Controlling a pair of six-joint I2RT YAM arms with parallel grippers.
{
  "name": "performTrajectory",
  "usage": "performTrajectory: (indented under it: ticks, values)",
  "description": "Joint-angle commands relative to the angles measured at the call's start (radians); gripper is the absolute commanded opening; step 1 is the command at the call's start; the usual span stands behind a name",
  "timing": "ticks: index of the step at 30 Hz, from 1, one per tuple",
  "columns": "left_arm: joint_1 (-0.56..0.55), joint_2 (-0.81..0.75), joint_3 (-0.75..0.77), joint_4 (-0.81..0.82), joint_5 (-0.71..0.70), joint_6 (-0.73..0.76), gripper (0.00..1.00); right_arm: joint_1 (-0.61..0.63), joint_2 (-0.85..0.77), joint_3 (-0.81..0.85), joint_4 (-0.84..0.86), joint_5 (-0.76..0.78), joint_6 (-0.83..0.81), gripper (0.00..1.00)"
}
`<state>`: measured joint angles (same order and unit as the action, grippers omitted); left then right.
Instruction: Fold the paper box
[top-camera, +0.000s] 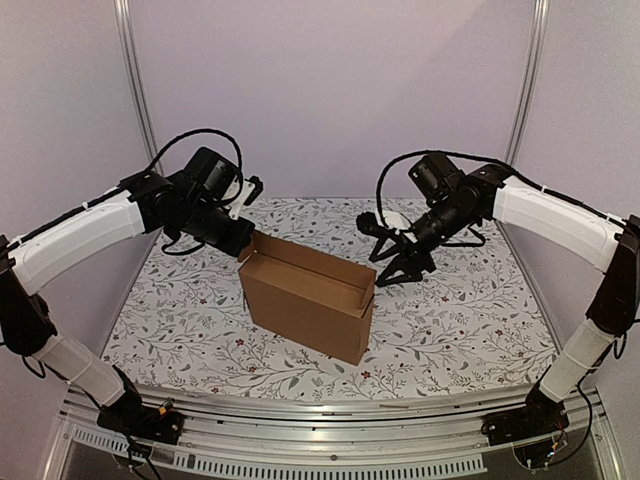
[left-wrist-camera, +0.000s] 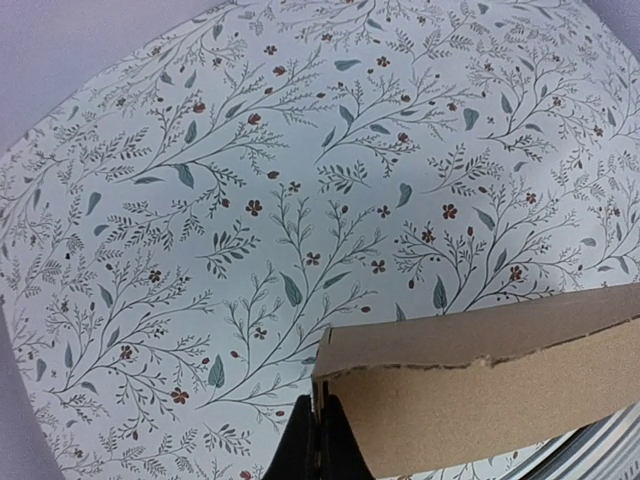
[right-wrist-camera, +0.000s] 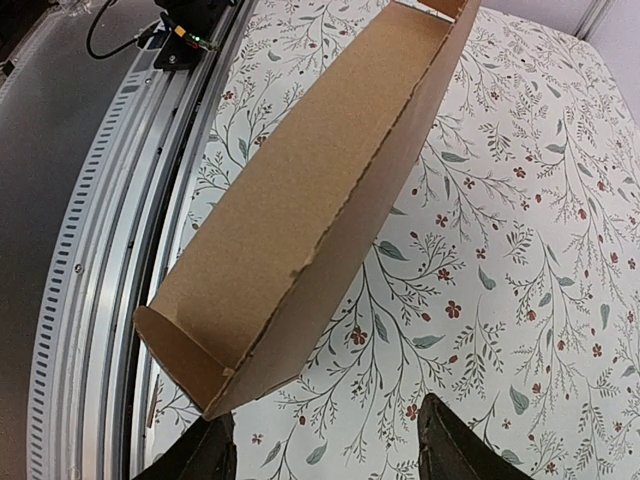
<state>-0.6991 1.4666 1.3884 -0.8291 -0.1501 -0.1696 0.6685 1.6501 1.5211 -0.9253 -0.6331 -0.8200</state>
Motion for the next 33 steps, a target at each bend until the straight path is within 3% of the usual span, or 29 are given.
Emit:
performTrajectory:
  ticks: [1,21,33]
  values:
    - [0.007,-0.013,-0.012,-0.031,0.022,-0.009,0.01,0.015,-0.026,-0.015,0.029,0.028,0.025,0.60]
    - [-0.013,-0.063,-0.118,0.053,0.003,-0.077,0.00,0.048,-0.065,-0.016,-0.046,0.015,-0.040,0.62]
    - [-0.022,-0.067,-0.139,0.070,-0.013,-0.075,0.00,0.063,-0.043,0.003,-0.001,0.070,0.063,0.60]
